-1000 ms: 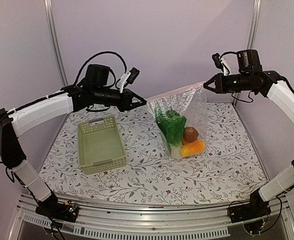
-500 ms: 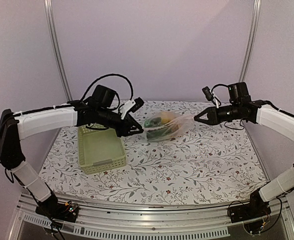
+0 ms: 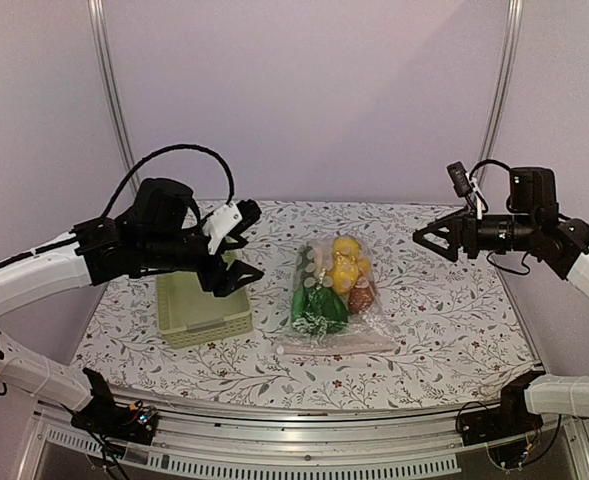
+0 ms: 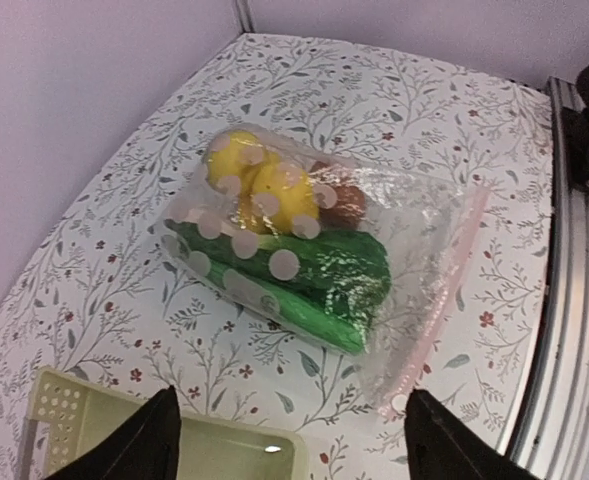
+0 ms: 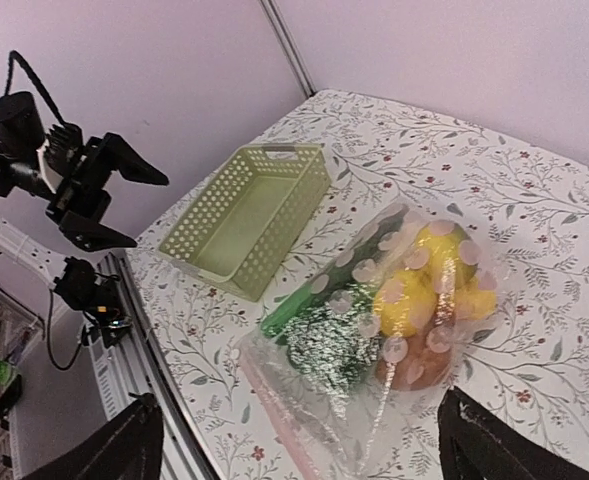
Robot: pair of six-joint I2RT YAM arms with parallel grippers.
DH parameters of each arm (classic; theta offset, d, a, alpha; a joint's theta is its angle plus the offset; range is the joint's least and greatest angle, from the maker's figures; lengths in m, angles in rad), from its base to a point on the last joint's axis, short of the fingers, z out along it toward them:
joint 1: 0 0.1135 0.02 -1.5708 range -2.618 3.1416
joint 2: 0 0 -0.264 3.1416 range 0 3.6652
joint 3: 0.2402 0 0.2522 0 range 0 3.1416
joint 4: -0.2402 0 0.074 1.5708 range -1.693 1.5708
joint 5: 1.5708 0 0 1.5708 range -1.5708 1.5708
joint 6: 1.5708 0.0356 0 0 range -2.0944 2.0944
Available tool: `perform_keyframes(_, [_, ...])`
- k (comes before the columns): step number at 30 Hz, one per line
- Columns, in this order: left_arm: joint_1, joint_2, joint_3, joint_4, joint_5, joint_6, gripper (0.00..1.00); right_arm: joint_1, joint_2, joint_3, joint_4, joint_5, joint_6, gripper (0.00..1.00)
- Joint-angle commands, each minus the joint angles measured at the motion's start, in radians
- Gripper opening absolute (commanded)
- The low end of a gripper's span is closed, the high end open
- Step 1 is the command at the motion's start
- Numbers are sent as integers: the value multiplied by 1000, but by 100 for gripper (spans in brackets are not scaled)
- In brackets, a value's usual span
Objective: Place the food in the zip-top bag and seal the zipper
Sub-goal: Reset both arms
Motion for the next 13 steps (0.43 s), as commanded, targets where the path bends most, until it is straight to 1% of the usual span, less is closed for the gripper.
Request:
perform_keyframes(1, [52, 59, 129, 43, -343, -106, 82, 2, 169, 222, -32, 357, 44, 99])
perform_keyframes(4, [97, 107, 290, -16, -423, -184, 87, 1, 260, 410, -55, 620, 143, 99])
perform_keyframes(6, [113, 128, 403, -27, -456, -217, 90, 2, 301, 526, -80, 760, 178, 99])
perform_keyframes(7, [118, 136, 444, -26, -474, -221, 93, 1, 316, 578, -90, 800, 171, 99])
perform_keyframes(8, [123, 144, 481, -27, -499, -233, 98, 1, 333, 635, -93, 830, 155, 99])
perform_keyframes(9, [126, 151, 518, -31, -526, -259, 99, 1, 338, 659, -94, 849, 149, 99])
perform_keyframes(11, [141, 162, 566, -43, -555, -288, 100, 1, 340, 712, -87, 843, 143, 99])
perform_keyframes(13, [151, 158, 565, -41, -555, -304, 100, 2, 331, 681, -63, 806, 140, 99])
